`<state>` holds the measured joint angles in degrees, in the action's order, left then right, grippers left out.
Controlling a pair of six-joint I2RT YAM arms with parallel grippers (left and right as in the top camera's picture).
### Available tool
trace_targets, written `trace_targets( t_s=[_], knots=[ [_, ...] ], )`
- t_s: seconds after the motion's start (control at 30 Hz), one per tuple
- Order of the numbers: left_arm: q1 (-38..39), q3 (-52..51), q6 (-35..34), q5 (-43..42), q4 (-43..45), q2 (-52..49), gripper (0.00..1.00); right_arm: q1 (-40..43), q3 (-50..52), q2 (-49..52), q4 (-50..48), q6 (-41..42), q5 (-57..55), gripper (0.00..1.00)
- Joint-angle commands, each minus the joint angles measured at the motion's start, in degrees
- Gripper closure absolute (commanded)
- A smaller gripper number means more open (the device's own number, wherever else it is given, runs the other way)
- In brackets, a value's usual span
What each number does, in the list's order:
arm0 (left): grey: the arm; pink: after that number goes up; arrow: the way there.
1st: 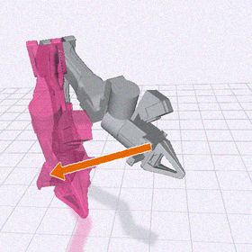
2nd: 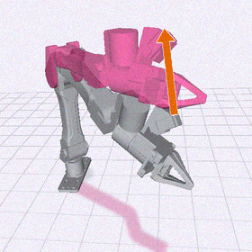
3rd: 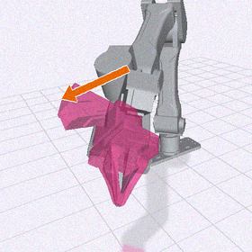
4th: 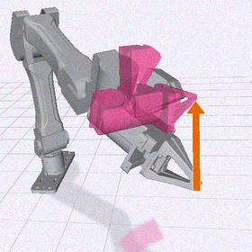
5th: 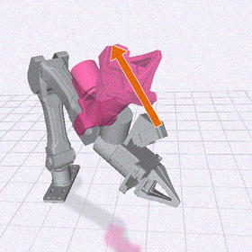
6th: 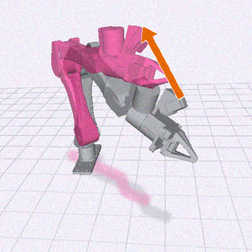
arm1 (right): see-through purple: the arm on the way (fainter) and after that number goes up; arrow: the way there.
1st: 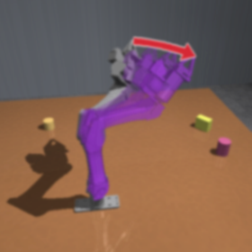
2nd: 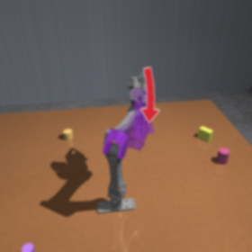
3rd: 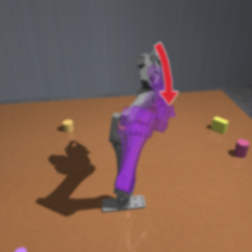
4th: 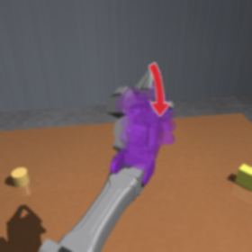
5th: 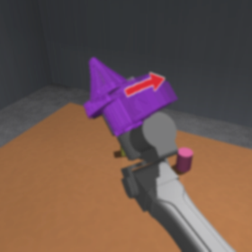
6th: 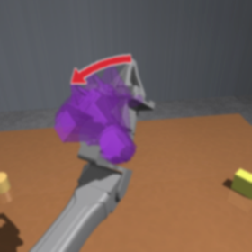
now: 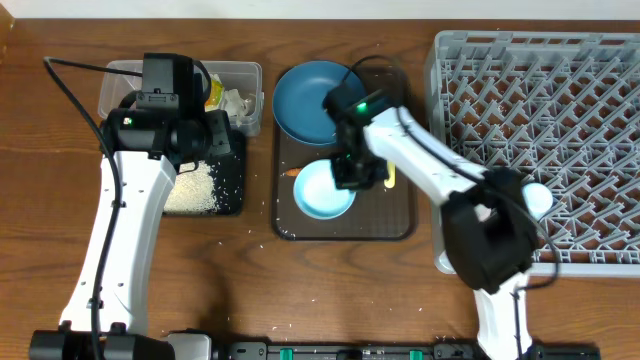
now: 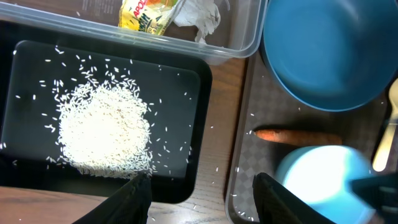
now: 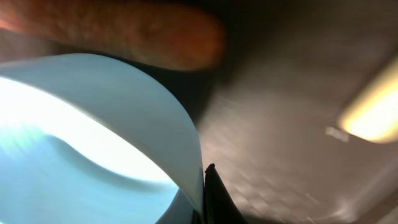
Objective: Sort waste into correct bins and load items into the dishwasher rack
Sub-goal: 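Grasp light-blue bowl rim with right gripper and lift it, then place light-blue bowl upright in back of dish rack with right gripper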
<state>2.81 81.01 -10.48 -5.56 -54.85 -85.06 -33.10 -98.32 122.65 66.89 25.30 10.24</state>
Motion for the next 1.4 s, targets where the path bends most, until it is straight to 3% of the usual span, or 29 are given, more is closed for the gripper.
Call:
trace_targets(
  t_s=[0.0,0.17,0.23,0.37,0.53,0.67,0.83,0.97,1.07,1.37],
  knots=[
    [-0.3,-0.2,-0.3,0.7,0.1,-0.5,0.44,3.9,-1.4,-11.1,1.4,-0.2,-6.3,0.99],
    [-0.3,-0.2,-0.3,0.7,0.1,-0.5,0.44,10.5,-1.4,-21.4,0.7,1.4,-20.7,0.99],
    [-0.3,-0.2,-0.3,0.7,0.2,-0.5,0.44,13.3,-1.4,-23.6,0.2,5.0,-34.0,0.99],
    [-0.3,-0.2,-1.0,0.7,0.8,-0.6,0.44,17.6,-1.3,-23.8,-0.1,12.5,-60.5,0.99],
    [-0.3,-0.2,-3.4,0.7,1.3,-0.6,0.44,20.6,-1.2,-20.7,-7.0,12.0,-75.0,0.99],
    [-0.3,-0.2,-3.4,0.7,1.9,-0.6,0.44,21.4,-1.2,-15.7,-20.1,0.0,-83.7,0.99],
    [-0.3,-0.2,-3.3,0.7,2.0,-0.6,0.44,21.4,-1.2,-6.8,-43.6,-28.4,-94.3,0.99],
    [-0.3,-0.2,-3.3,0.7,2.2,-0.6,0.44,21.4,-1.2,-0.5,-57.5,-48.3,-94.9,0.99],
    [-0.3,-0.2,-3.3,0.7,2.2,-0.6,0.44,21.4,-1.2,2.7,-61.1,-52.9,-94.9,0.99],
    [-0.3,-0.2,-3.3,0.7,2.2,-0.6,0.44,20.7,-1.0,5.6,-59.8,-52.6,-93.0,0.99]
  ],
)
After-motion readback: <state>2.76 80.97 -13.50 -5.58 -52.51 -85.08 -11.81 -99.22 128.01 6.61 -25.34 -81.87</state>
